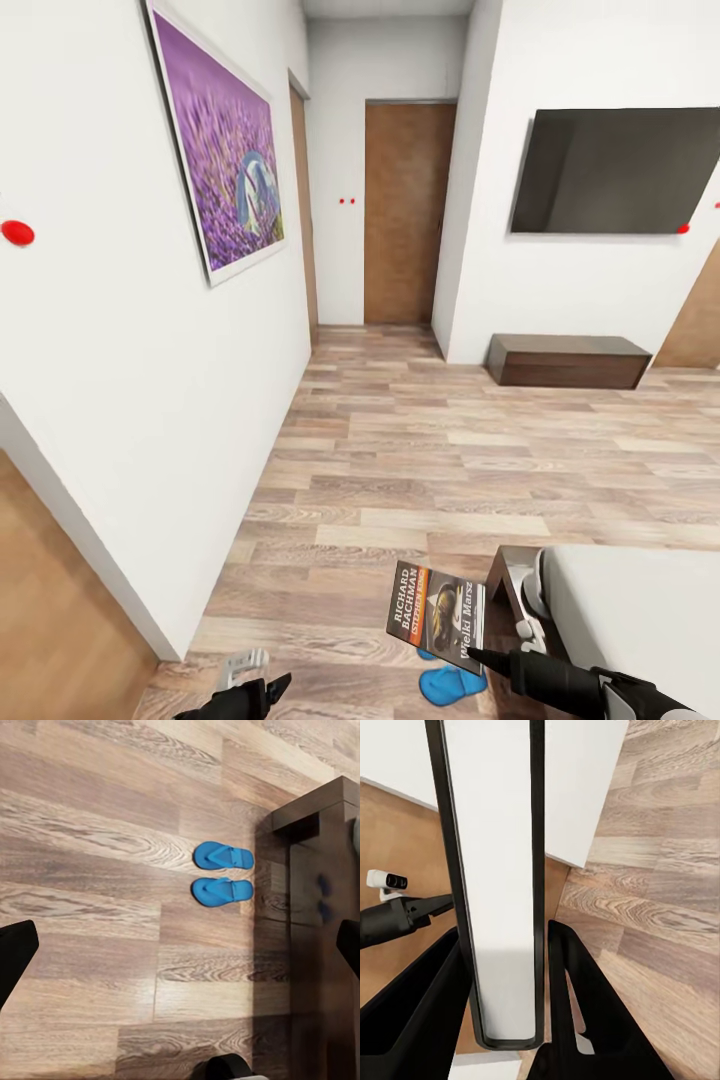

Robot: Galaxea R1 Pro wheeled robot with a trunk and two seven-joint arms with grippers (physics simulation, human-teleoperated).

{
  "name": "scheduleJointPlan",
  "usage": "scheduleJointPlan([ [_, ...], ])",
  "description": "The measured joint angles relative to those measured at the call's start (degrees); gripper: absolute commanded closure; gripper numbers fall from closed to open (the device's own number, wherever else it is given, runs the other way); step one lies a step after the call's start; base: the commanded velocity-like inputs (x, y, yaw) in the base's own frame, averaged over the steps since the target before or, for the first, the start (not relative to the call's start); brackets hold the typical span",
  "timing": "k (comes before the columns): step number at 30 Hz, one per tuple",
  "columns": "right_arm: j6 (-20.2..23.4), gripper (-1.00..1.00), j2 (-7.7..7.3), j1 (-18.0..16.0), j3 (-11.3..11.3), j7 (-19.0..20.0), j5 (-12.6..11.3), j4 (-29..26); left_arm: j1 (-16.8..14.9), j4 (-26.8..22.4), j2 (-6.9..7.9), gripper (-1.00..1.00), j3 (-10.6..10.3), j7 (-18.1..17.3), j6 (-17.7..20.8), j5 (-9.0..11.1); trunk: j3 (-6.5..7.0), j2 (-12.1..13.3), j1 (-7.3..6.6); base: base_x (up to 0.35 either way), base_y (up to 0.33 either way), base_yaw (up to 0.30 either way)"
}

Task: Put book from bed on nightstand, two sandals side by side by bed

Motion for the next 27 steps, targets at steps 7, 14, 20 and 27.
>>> scheduleJointPlan([
  [7,0.0,1.0,0.0,0.0,-0.05,0.0,0.0,0.02,0.0,0.01,0.0,-1.0,0.0,0.0,0.0,0.0,0.65,0.0,0.0,0.0,0.0,0.0],
  [14,0.0,1.0,0.0,0.0,-0.03,0.0,0.0,0.01,0.0,0.01,0.0,-1.0,0.0,0.0,0.0,0.0,1.3,0.0,0.0,0.0,0.0,0.0],
  [20,0.0,1.0,0.0,0.0,-0.02,0.0,0.0,0.02,0.0,0.01,0.0,-1.0,0.0,0.0,0.0,0.0,1.86,0.0,0.0,0.0,0.0,0.0],
  [27,0.0,1.0,0.0,0.0,0.04,0.0,0.0,0.01,0.0,0.01,0.0,-1.0,0.0,0.0,0.0,0.0,2.17,0.0,0.0,0.0,0.0,0.0],
])
